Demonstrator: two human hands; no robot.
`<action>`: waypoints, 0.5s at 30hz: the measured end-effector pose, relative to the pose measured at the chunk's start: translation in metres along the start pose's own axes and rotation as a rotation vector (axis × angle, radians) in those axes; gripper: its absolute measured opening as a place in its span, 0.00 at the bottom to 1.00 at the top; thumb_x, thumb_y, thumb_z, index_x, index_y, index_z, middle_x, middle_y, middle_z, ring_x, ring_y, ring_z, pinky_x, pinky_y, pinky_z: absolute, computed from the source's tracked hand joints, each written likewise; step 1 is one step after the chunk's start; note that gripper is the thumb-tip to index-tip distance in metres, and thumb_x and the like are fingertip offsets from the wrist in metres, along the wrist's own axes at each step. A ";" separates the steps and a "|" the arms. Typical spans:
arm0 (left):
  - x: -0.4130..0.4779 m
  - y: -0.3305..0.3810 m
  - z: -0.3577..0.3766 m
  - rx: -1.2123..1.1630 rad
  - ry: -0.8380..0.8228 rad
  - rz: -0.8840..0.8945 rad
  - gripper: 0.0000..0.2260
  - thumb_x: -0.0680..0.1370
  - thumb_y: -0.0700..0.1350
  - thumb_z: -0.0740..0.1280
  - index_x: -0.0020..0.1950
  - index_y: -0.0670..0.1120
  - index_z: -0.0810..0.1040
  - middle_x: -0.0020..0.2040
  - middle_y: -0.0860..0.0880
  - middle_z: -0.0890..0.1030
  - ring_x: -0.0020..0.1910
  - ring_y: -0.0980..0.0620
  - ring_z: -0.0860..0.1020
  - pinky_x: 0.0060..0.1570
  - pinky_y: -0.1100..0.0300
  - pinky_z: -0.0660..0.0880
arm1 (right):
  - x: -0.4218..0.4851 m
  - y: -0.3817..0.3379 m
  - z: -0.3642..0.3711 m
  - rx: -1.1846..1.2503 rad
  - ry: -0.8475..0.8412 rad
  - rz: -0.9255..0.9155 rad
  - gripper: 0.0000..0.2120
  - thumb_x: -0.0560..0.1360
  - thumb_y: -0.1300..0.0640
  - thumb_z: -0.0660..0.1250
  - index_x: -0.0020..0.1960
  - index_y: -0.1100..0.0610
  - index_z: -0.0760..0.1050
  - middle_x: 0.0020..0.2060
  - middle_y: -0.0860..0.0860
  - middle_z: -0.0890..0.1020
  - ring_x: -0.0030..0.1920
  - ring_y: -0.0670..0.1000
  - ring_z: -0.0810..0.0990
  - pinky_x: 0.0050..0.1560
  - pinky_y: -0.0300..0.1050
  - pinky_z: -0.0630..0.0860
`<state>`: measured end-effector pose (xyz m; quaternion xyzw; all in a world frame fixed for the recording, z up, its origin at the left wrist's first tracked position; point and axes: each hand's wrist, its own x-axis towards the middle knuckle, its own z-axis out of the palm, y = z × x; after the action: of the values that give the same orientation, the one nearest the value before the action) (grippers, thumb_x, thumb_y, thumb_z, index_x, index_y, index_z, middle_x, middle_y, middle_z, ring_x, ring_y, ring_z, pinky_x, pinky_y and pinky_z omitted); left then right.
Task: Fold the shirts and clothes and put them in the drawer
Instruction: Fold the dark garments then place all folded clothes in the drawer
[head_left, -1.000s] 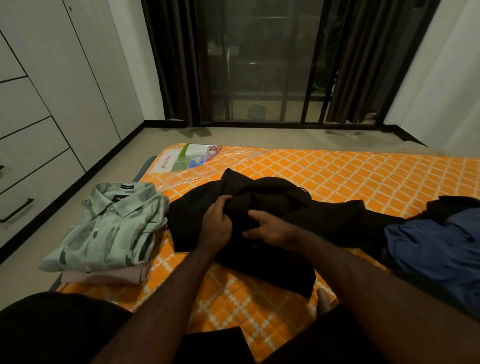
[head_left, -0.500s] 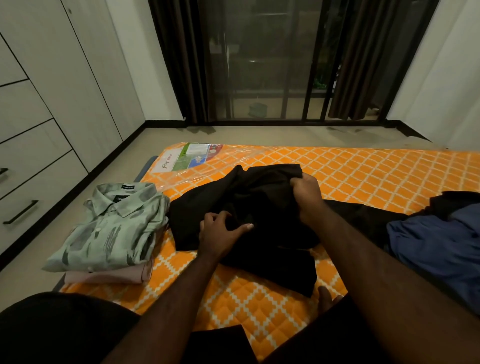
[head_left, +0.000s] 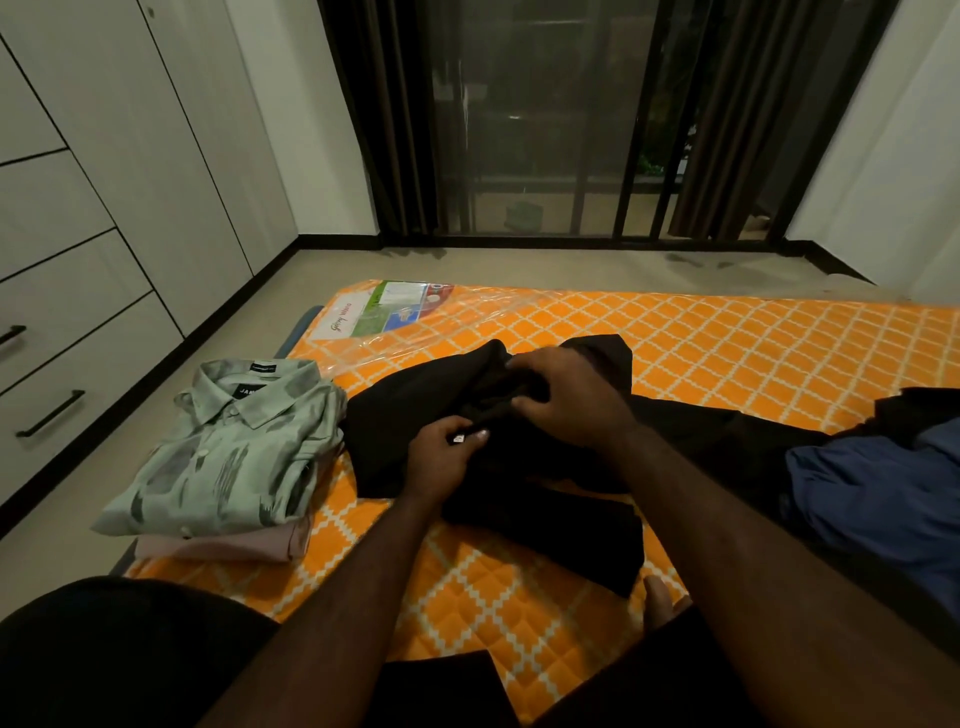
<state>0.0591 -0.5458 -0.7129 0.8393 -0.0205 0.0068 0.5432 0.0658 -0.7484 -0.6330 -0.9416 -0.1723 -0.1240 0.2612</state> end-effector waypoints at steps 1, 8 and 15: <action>-0.001 0.005 -0.002 -0.143 -0.010 -0.039 0.06 0.80 0.47 0.71 0.52 0.46 0.85 0.47 0.47 0.85 0.50 0.46 0.83 0.51 0.48 0.80 | -0.002 -0.005 0.006 -0.090 -0.109 -0.085 0.25 0.74 0.53 0.73 0.70 0.46 0.75 0.66 0.47 0.78 0.68 0.51 0.73 0.64 0.55 0.76; -0.007 0.024 -0.018 -0.700 -0.037 -0.113 0.08 0.79 0.42 0.70 0.56 0.40 0.83 0.51 0.43 0.86 0.53 0.43 0.84 0.48 0.55 0.81 | -0.009 -0.008 0.031 -0.225 -0.205 -0.057 0.39 0.75 0.54 0.72 0.80 0.39 0.57 0.72 0.45 0.73 0.70 0.52 0.74 0.60 0.52 0.76; -0.003 0.037 -0.024 -0.905 -0.215 -0.044 0.30 0.72 0.27 0.72 0.72 0.45 0.72 0.66 0.43 0.79 0.63 0.45 0.81 0.56 0.51 0.81 | -0.009 -0.004 0.036 0.108 -0.146 0.047 0.36 0.77 0.55 0.73 0.80 0.46 0.62 0.70 0.51 0.77 0.67 0.52 0.77 0.66 0.52 0.77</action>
<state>0.0549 -0.5386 -0.6696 0.5143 -0.0595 -0.1014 0.8495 0.0609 -0.7286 -0.6638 -0.9366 -0.1754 -0.0394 0.3009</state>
